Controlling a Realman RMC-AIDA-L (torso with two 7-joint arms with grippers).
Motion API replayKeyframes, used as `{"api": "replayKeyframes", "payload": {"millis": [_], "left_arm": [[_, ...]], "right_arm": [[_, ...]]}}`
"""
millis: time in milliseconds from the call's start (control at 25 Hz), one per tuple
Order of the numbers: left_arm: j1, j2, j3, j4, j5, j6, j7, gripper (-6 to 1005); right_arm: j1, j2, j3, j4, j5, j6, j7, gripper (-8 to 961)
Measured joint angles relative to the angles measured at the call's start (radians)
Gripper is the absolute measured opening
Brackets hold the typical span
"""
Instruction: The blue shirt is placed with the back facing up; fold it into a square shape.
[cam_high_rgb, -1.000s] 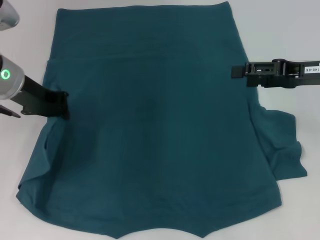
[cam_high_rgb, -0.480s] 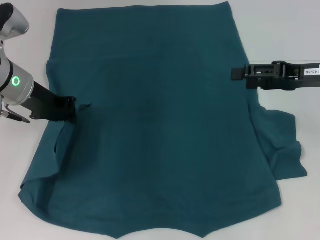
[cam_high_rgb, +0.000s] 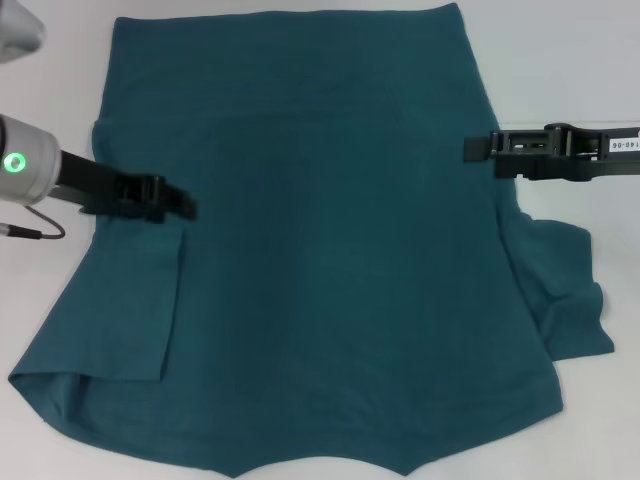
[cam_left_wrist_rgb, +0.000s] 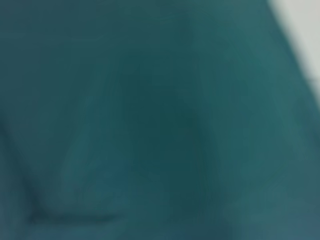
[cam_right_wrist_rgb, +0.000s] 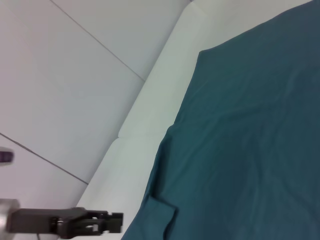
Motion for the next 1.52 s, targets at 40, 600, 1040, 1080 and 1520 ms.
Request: {"api": "replayKeyframes", "payload": {"millis": [40, 600, 1040, 1080, 1520], "left_arm": [[0.022, -0.002, -0.008, 0.019, -0.06, 0.02, 0.063, 306], [0.381, -0.08, -0.032, 0.05, -0.478, 0.173, 0.848, 654], [0.376, -0.093, -0.049, 0.029, -0.507, 0.187, 0.813, 898], [0.375, -0.096, -0.053, 0.027, -0.515, 0.177, 0.813, 904], [0.369, -0.112, -0.068, 0.014, -0.599, 0.152, 0.818, 903]], "right_arm": [[-0.002, -0.003, 0.0, 0.0, -0.001, -0.001, -0.007, 942], [-0.015, -0.008, -0.003, -0.008, -0.002, -0.01, -0.048, 942], [-0.085, -0.064, -0.002, -0.101, -0.007, -0.145, -0.092, 941], [-0.105, -0.069, 0.002, -0.126, -0.009, -0.16, -0.068, 941], [-0.199, -0.089, 0.193, -0.128, -0.033, -0.15, -0.038, 942]]}}
